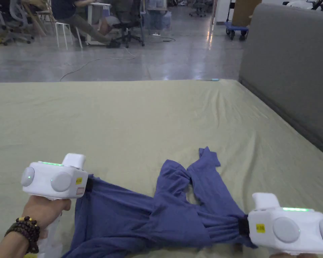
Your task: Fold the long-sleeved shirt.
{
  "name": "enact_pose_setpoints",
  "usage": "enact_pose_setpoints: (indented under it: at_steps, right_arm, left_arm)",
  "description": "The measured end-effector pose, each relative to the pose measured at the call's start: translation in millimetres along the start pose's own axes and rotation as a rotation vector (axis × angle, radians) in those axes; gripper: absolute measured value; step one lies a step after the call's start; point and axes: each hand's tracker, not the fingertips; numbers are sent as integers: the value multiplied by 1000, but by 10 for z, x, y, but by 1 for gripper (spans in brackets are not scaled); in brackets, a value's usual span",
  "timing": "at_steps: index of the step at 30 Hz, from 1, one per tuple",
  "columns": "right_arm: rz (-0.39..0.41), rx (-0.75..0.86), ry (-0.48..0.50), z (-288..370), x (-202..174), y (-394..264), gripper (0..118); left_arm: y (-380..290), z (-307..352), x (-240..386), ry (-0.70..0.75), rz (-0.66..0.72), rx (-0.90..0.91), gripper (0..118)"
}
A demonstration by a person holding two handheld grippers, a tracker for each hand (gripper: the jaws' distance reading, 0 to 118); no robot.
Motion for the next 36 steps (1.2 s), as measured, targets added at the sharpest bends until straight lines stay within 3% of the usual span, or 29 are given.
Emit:
enact_pose_setpoints:
  at_steps: [6,12,14,20,27,36]
  right_arm:
    - [157,173,-30,557,-121,1282,5]
    - [242,363,-29,1281,-379,2599,5]
    - [243,429,-31,1507,-441,3010,5]
    - [139,546,-19,2044,-516,3789,5]
    - [114,584,-6,2038,-499,3771,5]
    - [86,337,37,526,-385,2699,5]
  left_arm:
    - [584,1072,-271,-13,45,258,3]
    - [1408,2108,-506,-16,121,491,3]
    - [1680,2330,-521,10,116,535,3]
    - [2432,2668,-664,86,145,625,3]
    - [2485,2515,-754,56,202,641,3]
    - [1326,1305,-680,33,252,413,3]
